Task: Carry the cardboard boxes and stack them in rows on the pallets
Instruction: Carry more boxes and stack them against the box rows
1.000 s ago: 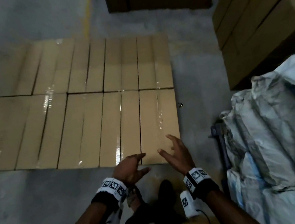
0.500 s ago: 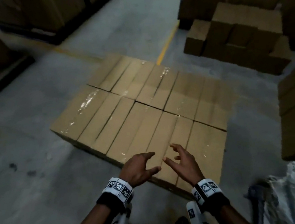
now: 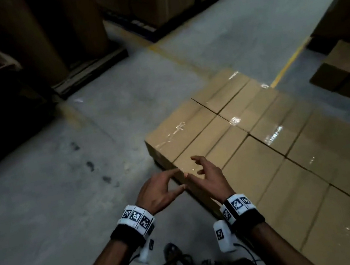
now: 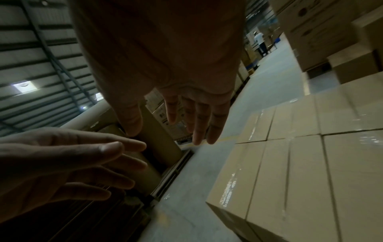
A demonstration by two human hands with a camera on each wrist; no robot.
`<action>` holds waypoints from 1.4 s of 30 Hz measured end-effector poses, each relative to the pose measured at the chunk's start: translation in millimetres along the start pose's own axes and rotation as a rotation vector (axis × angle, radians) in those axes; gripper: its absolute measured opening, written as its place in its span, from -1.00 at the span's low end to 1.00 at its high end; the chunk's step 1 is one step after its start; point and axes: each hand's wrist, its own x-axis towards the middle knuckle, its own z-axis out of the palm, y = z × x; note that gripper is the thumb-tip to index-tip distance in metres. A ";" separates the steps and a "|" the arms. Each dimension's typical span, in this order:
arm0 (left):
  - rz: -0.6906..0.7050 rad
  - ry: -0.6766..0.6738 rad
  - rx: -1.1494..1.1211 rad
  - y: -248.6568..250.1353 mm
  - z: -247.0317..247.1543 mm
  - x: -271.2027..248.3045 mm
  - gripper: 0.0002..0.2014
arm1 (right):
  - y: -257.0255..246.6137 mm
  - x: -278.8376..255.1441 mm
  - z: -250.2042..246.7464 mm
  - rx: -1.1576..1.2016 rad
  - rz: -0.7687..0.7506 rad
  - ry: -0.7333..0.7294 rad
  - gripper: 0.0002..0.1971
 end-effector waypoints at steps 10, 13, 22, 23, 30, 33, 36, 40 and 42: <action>-0.083 0.126 -0.051 -100.3 -114.1 72.4 -0.38 | -98.8 142.6 70.4 0.046 -0.082 -0.051 -0.38; -0.098 0.147 -0.065 -128.1 -147.6 108.9 -0.41 | -125.0 200.3 92.4 0.075 -0.112 -0.067 -0.43; -0.166 0.200 -0.054 -223.1 -295.9 252.8 -0.42 | -225.1 403.9 147.1 0.121 -0.123 -0.106 -0.43; -0.166 0.222 -0.054 -232.3 -316.0 273.0 -0.43 | -239.5 430.0 151.0 0.118 -0.137 -0.111 -0.43; -0.178 0.298 -0.117 -288.8 -410.8 383.2 -0.44 | -313.2 573.9 168.1 0.093 -0.161 -0.120 -0.43; -0.148 0.250 -0.108 -316.4 -438.9 436.0 -0.43 | -328.9 627.9 175.0 0.106 -0.133 -0.091 -0.43; -0.083 0.198 -0.089 -345.4 -472.9 500.1 -0.43 | -343.8 685.6 183.8 0.097 -0.096 -0.042 -0.43; 0.047 0.103 -0.019 -380.8 -532.8 597.0 -0.42 | -371.5 768.3 190.9 0.115 -0.054 0.105 -0.44; 0.110 0.065 0.009 -389.3 -561.1 633.4 -0.41 | -386.4 799.3 192.4 0.125 0.004 0.157 -0.44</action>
